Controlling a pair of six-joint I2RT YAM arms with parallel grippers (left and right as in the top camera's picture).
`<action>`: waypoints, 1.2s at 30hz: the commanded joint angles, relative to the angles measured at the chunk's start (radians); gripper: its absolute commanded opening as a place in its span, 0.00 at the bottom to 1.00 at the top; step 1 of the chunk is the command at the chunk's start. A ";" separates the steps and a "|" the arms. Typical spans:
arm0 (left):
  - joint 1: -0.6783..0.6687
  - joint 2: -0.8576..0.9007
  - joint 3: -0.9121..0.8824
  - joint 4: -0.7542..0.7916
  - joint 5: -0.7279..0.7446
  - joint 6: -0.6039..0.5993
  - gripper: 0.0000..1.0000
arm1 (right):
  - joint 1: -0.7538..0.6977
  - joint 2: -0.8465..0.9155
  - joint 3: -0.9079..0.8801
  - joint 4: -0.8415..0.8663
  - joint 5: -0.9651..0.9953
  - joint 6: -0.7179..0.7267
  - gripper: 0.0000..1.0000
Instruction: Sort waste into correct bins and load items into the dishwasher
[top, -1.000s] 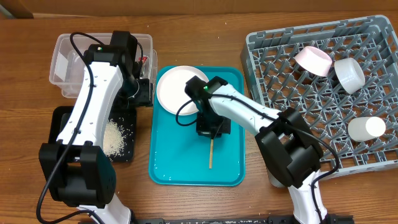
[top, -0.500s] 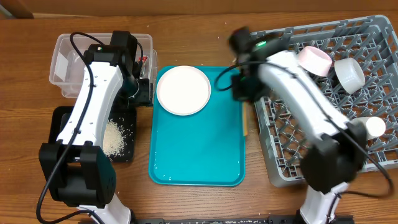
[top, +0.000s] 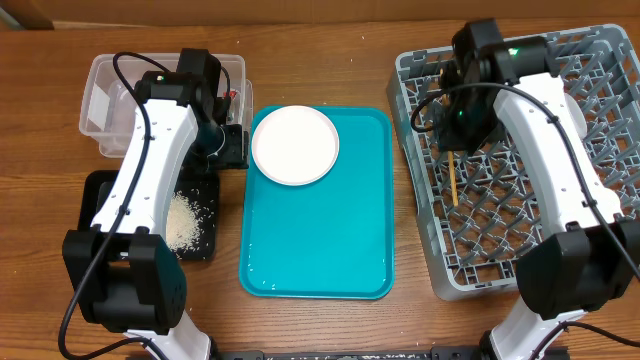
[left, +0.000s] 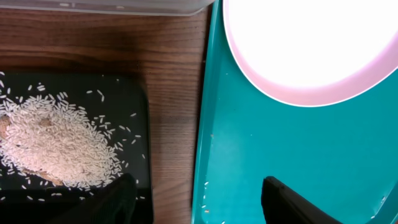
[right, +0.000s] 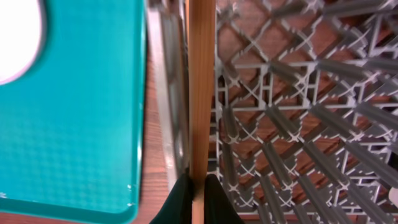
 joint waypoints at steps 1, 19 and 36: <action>-0.008 -0.030 -0.005 0.002 0.014 -0.010 0.67 | 0.003 0.010 -0.077 0.031 -0.001 -0.034 0.04; -0.010 -0.030 -0.005 0.006 0.015 -0.010 0.68 | 0.005 0.010 -0.241 0.117 -0.001 -0.034 0.35; -0.063 -0.030 -0.005 0.092 0.036 0.003 0.68 | -0.058 -0.105 -0.090 0.111 -0.001 0.074 0.42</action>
